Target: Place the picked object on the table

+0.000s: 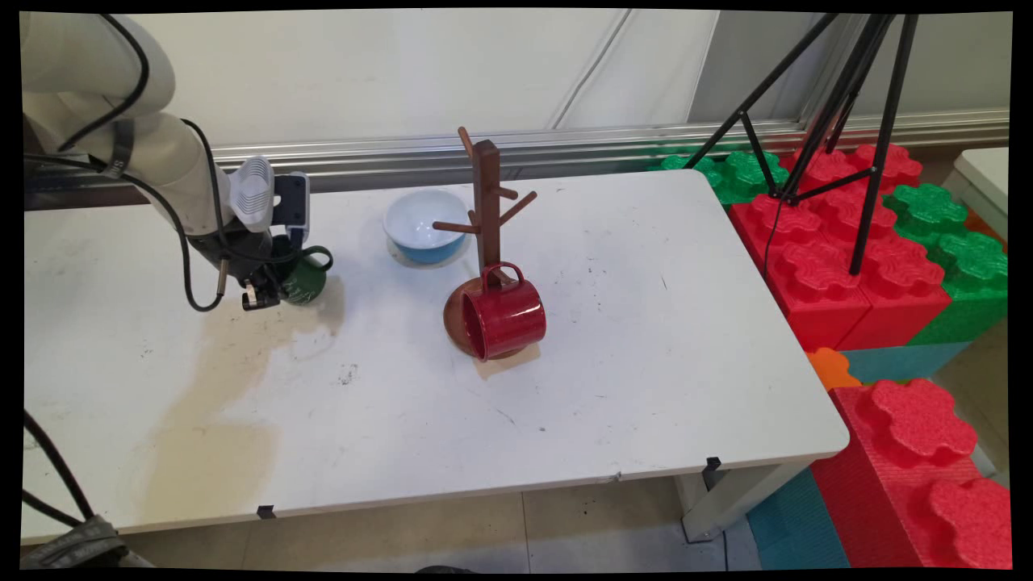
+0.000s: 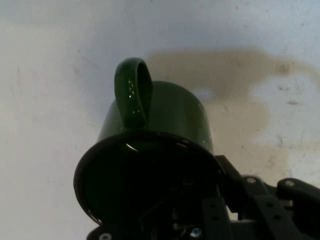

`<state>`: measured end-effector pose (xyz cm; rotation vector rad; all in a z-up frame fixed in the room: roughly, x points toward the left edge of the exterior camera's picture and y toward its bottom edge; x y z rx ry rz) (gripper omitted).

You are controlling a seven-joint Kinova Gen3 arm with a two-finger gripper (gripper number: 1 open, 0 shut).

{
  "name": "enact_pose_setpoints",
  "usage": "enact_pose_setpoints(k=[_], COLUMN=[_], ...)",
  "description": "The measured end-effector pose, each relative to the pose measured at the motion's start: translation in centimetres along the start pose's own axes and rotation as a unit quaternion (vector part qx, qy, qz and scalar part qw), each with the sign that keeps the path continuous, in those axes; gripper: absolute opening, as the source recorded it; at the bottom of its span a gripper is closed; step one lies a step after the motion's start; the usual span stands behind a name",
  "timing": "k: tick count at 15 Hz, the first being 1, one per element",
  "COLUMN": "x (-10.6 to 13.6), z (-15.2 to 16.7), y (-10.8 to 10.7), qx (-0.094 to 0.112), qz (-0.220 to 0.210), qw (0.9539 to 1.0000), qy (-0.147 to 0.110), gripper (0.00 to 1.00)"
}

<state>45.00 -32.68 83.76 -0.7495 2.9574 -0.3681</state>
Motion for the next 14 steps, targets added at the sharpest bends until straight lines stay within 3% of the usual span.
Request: enact_pose_setpoints(k=[6, 7, 14], x=[0.27, 0.33, 0.61], z=[0.5, 0.59, 0.85], y=[-0.16, -0.19, -0.37], qx=[-0.005, -0.005, -0.005], qz=[-0.002, -0.002, -0.008], qw=[1.0, 1.0, 0.9999], qy=[-0.006, -0.007, -0.004], gripper=[0.0, 1.0, 1.0])
